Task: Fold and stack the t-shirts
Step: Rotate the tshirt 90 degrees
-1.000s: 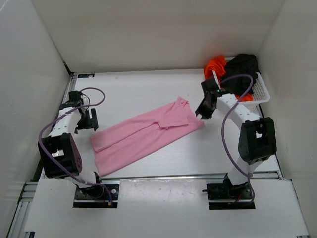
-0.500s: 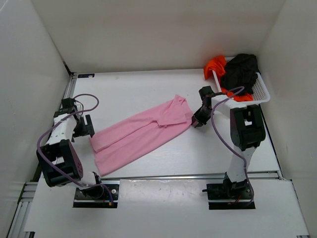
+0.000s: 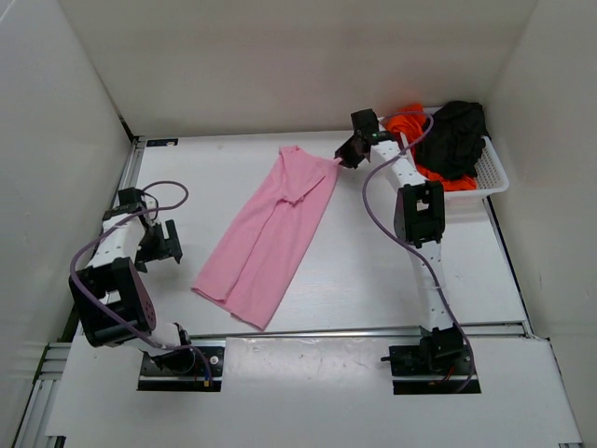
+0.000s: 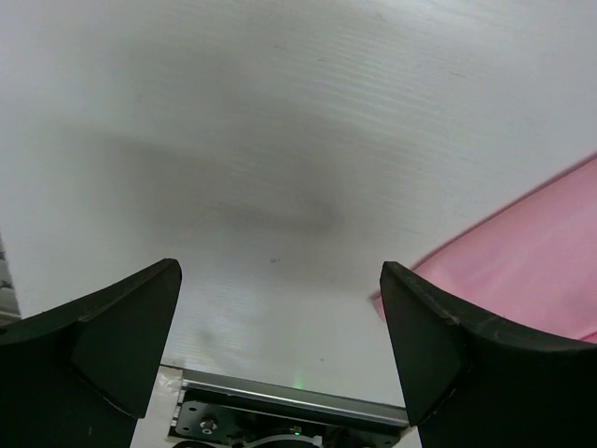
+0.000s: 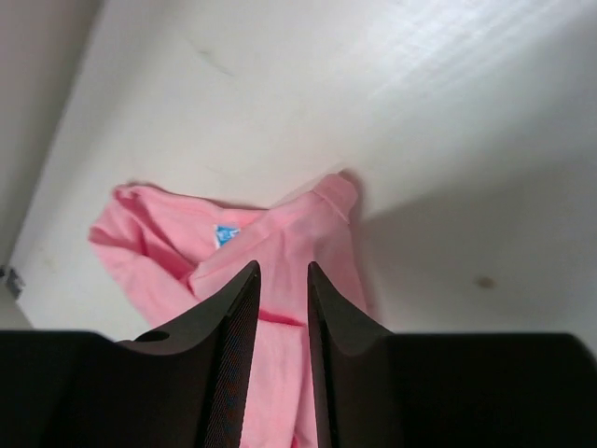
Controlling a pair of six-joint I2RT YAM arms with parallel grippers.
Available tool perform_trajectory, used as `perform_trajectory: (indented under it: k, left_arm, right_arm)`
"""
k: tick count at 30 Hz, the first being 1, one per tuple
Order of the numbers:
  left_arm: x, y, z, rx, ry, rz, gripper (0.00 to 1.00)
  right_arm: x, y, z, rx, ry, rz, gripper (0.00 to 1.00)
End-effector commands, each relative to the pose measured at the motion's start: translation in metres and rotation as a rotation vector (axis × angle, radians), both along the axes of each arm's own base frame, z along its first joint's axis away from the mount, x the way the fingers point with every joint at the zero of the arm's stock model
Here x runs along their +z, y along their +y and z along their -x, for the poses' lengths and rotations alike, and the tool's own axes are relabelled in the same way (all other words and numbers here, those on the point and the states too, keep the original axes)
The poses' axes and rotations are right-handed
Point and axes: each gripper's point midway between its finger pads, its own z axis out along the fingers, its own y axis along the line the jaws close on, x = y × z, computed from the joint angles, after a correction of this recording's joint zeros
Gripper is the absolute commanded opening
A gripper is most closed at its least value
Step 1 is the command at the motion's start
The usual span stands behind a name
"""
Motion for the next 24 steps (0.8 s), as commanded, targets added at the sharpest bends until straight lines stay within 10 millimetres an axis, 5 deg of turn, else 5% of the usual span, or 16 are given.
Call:
perform_trajectory:
  k: [1,7,8,9,10,11,12,13,15,19,22,24]
  left_arm:
    - [0.004,-0.012,-0.015,-0.02,-0.029,0.091,0.99]
    - [-0.004,-0.03,-0.018,-0.07,-0.005,0.136,0.99]
    - [-0.007,-0.031,-0.014,-0.069,0.005,0.139,0.99]
    - [-0.007,-0.034,-0.015,-0.081,0.006,0.139,0.99]
    - [-0.007,-0.034,-0.015,-0.081,0.006,0.139,0.99]
    - [-0.004,-0.034,-0.015,-0.082,-0.004,0.136,0.99]
    - [0.0,-0.034,-0.016,-0.083,-0.018,0.132,0.99]
    - [0.002,-0.033,-0.017,-0.084,-0.029,0.129,0.99]
    - [0.009,-0.031,-0.02,-0.076,-0.065,0.13,0.99]
    - [0.037,-0.018,-0.023,-0.035,-0.177,0.102,0.99]
    - [0.058,-0.008,-0.019,-0.02,-0.246,0.019,0.99]
    - [0.065,-0.006,-0.011,-0.013,-0.275,-0.013,0.99]
  right_arm:
    - [0.043,0.008,-0.045,-0.045,-0.21,-0.061,0.32]
    - [0.065,-0.022,-0.029,-0.022,-0.239,0.088,0.39]
    - [0.092,-0.025,-0.02,0.006,-0.272,0.11,0.39]
    - [0.084,-0.03,-0.007,0.028,-0.236,0.14,0.4]
    - [0.108,-0.036,0.01,0.047,-0.241,0.159,0.41]
    - [0.111,-0.034,0.025,0.097,-0.225,0.183,0.41]
    - [0.089,-0.033,0.052,0.134,-0.147,0.212,0.41]
    - [0.113,-0.027,0.077,0.167,-0.161,0.217,0.43]
    - [0.105,-0.027,0.121,0.215,-0.099,0.241,0.46]
    - [0.057,-0.013,0.256,0.344,0.071,0.194,0.53]
    - [0.034,0.001,0.326,0.383,0.142,0.138,0.56]
    - [0.032,0.017,0.346,0.385,0.141,0.056,0.59]
